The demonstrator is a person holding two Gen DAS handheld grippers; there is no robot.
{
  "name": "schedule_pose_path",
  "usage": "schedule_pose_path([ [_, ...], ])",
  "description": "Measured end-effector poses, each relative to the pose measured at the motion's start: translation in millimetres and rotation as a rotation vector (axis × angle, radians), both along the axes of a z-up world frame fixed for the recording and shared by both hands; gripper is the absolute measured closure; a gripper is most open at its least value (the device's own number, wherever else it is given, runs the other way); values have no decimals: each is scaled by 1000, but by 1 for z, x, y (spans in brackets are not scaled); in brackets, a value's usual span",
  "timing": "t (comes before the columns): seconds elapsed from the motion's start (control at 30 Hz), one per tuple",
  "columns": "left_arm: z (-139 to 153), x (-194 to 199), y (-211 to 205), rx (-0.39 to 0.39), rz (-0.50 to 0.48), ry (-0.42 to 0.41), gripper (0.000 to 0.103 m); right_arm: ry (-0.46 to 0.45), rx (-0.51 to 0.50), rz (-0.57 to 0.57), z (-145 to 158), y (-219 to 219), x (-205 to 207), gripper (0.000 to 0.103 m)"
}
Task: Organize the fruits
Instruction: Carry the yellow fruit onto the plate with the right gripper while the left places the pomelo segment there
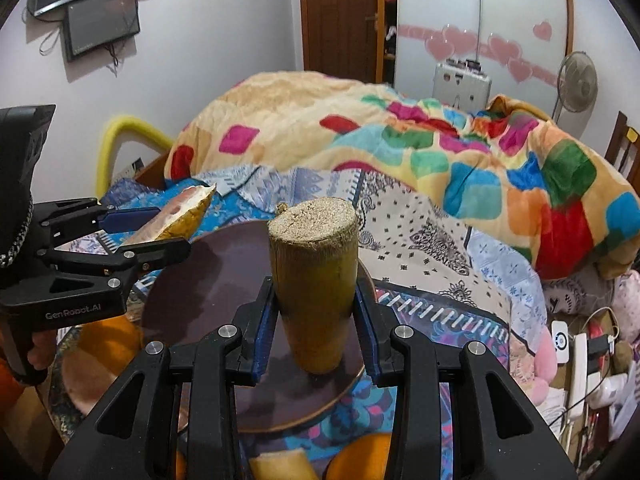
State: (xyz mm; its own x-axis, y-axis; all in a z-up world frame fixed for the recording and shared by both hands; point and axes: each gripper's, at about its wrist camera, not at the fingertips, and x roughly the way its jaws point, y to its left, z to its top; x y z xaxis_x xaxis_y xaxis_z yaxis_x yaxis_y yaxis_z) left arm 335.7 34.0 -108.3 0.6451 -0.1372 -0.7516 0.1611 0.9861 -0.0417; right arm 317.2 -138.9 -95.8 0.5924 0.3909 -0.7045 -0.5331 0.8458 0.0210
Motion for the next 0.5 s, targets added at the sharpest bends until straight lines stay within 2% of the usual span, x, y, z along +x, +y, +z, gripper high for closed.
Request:
schedule_pose_path([
  [0.13,-10,12,-1,19,-1,38,54,8,-24,13,1,7,6,69],
  [0.33,-15,22,-3,4,-13,82,53,0,-109,22,0,27,15,69],
  [0.5,-18,26,-2,-8,-13,105,53,51,-111,18,-5,30,25,69],
])
